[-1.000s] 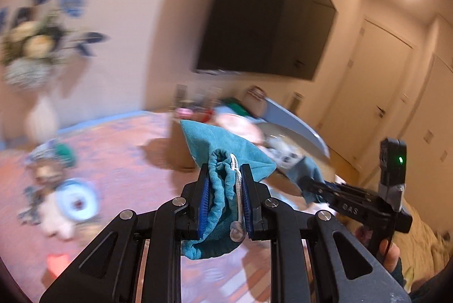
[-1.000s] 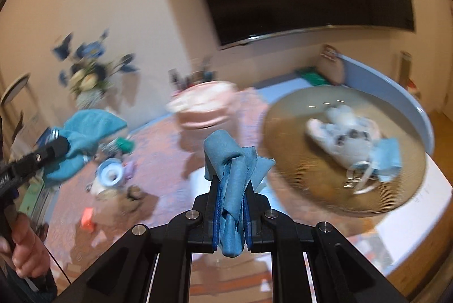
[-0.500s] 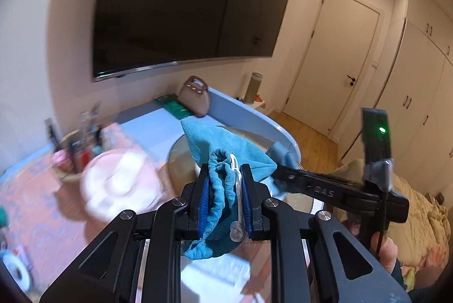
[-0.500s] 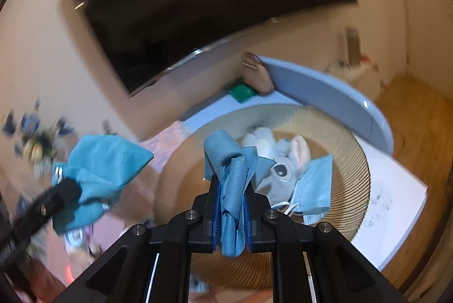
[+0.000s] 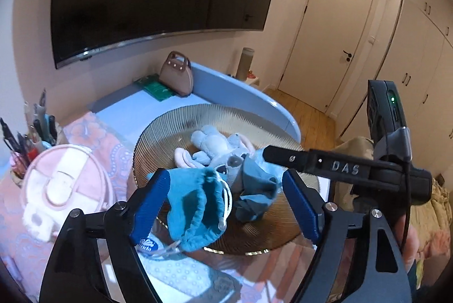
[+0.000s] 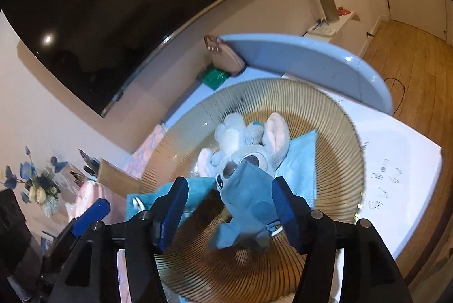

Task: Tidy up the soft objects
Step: 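Carry pouch and cloth to the woven basket and open both tools, then return both tools to the bed above the pink packet and tape roll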

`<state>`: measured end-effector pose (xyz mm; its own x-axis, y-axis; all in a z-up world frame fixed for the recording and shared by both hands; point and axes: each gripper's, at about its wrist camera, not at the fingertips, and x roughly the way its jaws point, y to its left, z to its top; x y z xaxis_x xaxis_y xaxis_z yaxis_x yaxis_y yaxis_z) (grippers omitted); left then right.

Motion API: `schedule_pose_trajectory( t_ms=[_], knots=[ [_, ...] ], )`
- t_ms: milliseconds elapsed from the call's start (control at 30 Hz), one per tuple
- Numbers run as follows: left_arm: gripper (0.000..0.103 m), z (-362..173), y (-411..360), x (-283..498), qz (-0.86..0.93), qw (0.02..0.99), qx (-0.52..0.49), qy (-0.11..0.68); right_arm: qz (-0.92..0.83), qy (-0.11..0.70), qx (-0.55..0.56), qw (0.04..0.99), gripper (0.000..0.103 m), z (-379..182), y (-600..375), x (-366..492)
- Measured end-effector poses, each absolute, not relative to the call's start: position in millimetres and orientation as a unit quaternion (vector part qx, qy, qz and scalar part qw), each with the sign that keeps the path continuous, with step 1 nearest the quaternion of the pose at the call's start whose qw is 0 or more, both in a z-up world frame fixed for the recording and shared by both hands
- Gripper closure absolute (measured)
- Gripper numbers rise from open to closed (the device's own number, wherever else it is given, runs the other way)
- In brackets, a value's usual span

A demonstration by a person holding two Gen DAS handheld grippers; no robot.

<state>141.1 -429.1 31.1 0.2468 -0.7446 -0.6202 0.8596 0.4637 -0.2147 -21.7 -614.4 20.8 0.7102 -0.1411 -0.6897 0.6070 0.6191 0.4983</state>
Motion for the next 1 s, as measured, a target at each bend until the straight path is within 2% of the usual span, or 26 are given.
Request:
schedule_pose_trajectory(
  t_ms=[233,433,500,567,633,800,1000],
  knots=[
    [0.023,53,-376,129,-0.501,0.799,0.054,0.328,-0.205,0.295,0.341,0.869,0.043,48,-582,-31],
    [0.023,74,-281,117,-0.449,0.841,0.020,0.301,-0.151,0.297,0.294,0.896,0.041,66,-523,-17],
    [0.021,79,-248,116,-0.421,0.858,0.001,0.295,-0.133,0.300,0.279,0.903,0.037,67,-501,-10],
    [0.018,83,-208,117,-0.389,0.873,-0.031,0.293,-0.113,0.302,0.254,0.912,0.021,69,-472,2],
    [0.017,85,-178,119,-0.366,0.882,-0.049,0.291,-0.081,0.307,0.227,0.921,0.018,69,-436,16],
    [0.012,71,-93,124,-0.274,0.912,-0.082,0.293,-0.006,0.342,0.177,0.923,0.017,51,-355,53],
    [0.011,18,2,147,-0.169,0.904,-0.150,0.363,0.028,0.394,0.102,0.913,0.017,-8,-279,103]
  ],
)
